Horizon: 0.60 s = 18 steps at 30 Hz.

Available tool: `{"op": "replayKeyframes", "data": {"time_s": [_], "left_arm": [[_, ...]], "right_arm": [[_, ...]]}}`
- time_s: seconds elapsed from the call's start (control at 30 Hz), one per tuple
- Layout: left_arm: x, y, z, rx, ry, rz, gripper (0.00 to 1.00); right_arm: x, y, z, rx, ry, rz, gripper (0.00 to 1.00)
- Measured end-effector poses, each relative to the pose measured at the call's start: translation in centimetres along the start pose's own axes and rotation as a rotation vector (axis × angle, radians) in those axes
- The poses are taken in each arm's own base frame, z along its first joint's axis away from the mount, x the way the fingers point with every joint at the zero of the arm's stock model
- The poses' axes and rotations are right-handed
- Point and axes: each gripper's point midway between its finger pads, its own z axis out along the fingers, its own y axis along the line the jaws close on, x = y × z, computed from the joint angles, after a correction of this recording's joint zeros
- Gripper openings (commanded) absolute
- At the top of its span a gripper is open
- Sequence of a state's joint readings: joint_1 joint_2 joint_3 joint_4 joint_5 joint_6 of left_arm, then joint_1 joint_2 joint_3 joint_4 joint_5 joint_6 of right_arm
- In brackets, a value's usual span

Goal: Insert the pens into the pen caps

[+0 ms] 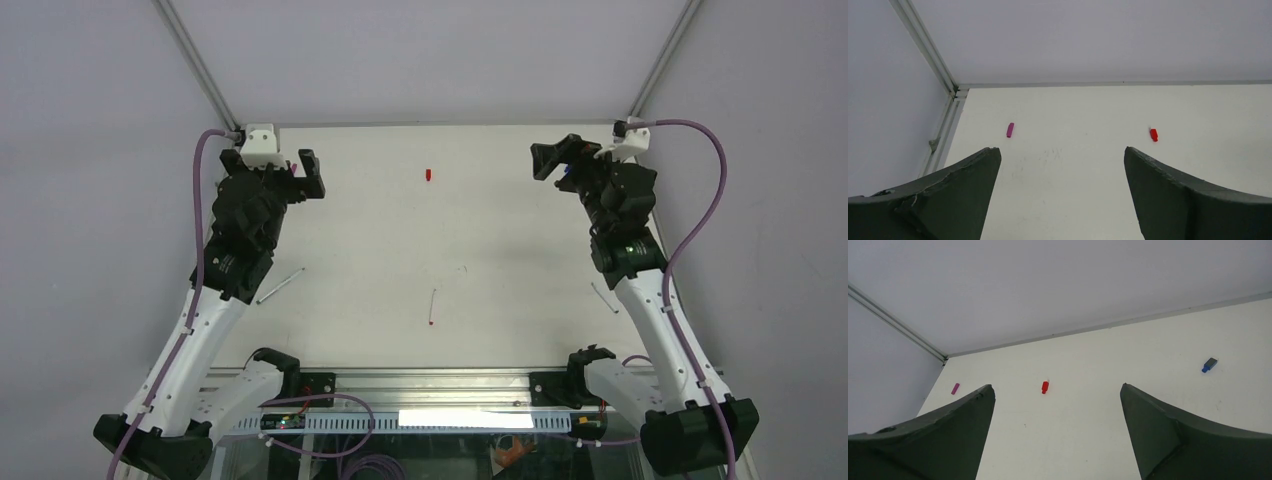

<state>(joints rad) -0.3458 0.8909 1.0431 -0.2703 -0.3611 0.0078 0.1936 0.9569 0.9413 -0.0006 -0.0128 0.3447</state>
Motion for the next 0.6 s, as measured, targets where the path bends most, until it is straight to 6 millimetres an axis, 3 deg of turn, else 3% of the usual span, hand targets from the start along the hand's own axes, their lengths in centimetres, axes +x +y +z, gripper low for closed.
{"op": "replayKeyframes", "data": {"time_s": [0.17,0.3,0.43,0.53,0.6], "left_arm": [[0.3,0.0,-0.3,0.006,0.018,0.011,0.99],[0.2,-0.2,-0.9,0.038,0.072,0.048,0.99],[0.4,-0.5,-0.8,0.067,0.182,0.104,0.95],[3.4,0.3,0.9,0.066,0.335,0.124,0.90],[8.1,1.9,2.4,0.034,0.504,0.129,0.88]], "right_arm": [[-0.5,-0.3,-0.6,0.029,-0.040,0.071,1.00],[1.4,-1.0,-1.4,0.036,-0.019,0.092,1.00],[3.4,-1.2,-0.8,0.026,0.038,0.097,1.00],[4.9,-1.4,0.2,0.027,0.084,0.104,1.00],[5.6,-1.4,0.7,0.019,0.105,0.108,1.00]]}}
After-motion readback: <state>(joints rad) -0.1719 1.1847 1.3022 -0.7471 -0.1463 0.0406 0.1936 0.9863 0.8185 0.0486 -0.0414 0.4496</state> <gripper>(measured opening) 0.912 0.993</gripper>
